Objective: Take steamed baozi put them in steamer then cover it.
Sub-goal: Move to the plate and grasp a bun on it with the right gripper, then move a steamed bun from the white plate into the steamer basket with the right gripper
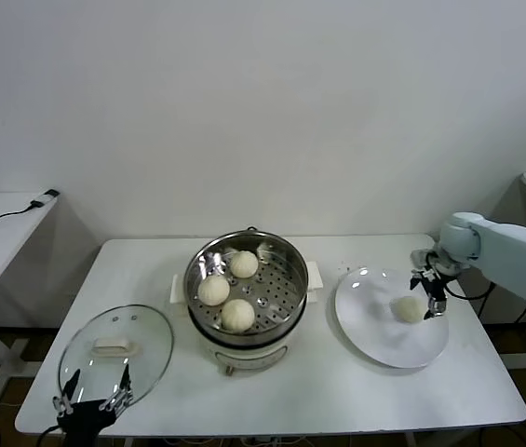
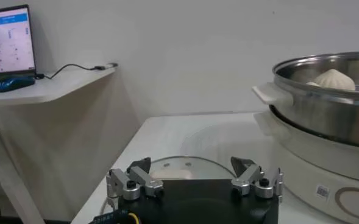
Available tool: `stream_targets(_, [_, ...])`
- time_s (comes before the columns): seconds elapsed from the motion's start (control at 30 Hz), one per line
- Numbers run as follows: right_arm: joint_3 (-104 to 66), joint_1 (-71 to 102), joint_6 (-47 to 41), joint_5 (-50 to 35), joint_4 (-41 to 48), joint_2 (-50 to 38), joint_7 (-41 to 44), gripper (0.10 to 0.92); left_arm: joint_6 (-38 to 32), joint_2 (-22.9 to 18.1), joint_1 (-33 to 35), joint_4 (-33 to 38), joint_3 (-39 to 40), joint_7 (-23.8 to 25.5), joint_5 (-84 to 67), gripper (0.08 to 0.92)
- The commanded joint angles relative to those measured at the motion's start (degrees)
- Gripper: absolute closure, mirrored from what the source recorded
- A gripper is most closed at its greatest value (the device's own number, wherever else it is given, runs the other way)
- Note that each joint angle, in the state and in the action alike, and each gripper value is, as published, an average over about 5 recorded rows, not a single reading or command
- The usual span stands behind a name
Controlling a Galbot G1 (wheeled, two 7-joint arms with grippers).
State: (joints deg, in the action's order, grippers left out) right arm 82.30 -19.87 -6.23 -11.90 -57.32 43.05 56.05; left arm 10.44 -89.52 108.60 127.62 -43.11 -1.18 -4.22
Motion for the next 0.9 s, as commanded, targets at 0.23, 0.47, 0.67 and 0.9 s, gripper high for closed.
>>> stream_targets(0.23, [-6.3, 7.6, -1.7, 1.7, 5.6, 2.9, -3.4, 0.203, 0.1, 0.1, 0.1, 0.0, 0.1, 0.0, 0.0, 0.177])
stream_targets(0.47, [-5.3, 5.6, -2.2, 0.9, 4.0, 2.6, -3.5, 0.294, 0.0, 0.2, 0.1, 0.0, 0.1, -0.1, 0.0, 0.177])
stream_targets(0.67, [1.5, -4.6, -3.6, -6.4, -3.0, -0.1, -2.2, 0.329, -0.3, 0.1, 0.3, 0.0, 0.1, -0.2, 0.0, 0.177])
stream_targets(0.9, [25.0, -38.8, -5.7, -28.2, -17.3, 2.7, 1.2, 0.330, -0.3, 0.3, 0.2, 0.0, 0.4, -0.1, 0.5, 0.177])
